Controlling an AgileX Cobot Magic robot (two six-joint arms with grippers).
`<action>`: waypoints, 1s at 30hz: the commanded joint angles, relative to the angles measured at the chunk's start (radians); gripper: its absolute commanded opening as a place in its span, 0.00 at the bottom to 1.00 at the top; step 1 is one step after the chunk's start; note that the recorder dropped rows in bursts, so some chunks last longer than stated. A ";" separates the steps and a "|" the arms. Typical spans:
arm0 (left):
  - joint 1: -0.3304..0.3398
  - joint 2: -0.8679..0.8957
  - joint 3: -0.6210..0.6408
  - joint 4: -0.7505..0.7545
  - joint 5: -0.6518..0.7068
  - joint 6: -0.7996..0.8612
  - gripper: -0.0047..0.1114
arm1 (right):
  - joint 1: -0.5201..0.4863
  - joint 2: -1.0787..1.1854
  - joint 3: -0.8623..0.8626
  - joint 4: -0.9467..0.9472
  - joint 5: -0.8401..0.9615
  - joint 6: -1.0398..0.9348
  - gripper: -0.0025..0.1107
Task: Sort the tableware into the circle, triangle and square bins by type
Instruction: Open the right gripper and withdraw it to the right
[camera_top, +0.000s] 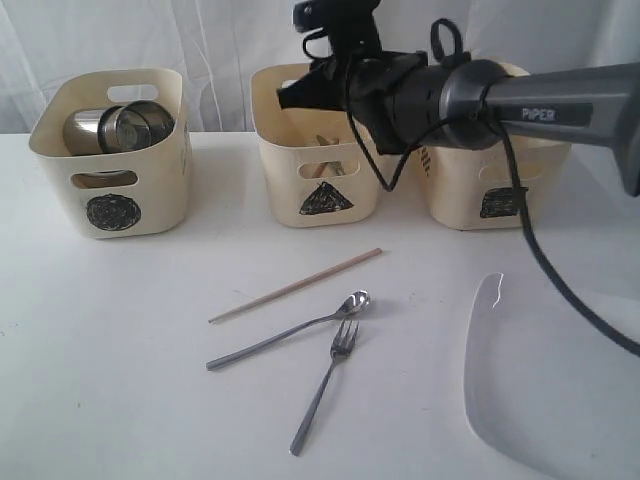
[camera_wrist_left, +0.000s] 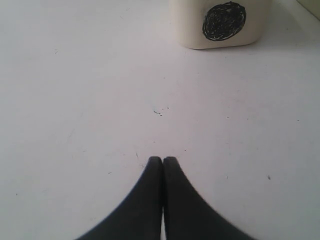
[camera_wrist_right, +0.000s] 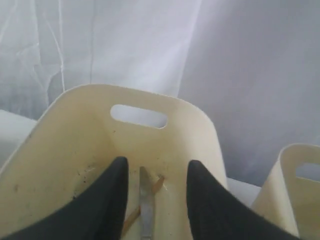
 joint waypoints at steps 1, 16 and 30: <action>-0.001 -0.005 0.002 -0.008 0.000 -0.006 0.04 | -0.006 -0.126 -0.003 0.440 -0.090 -0.409 0.34; -0.001 -0.005 0.002 -0.008 0.000 -0.006 0.04 | 0.092 -0.495 0.548 0.457 -0.655 -0.839 0.02; -0.001 -0.005 0.002 -0.008 0.000 -0.006 0.04 | 0.241 -0.891 1.009 0.457 0.467 -0.715 0.02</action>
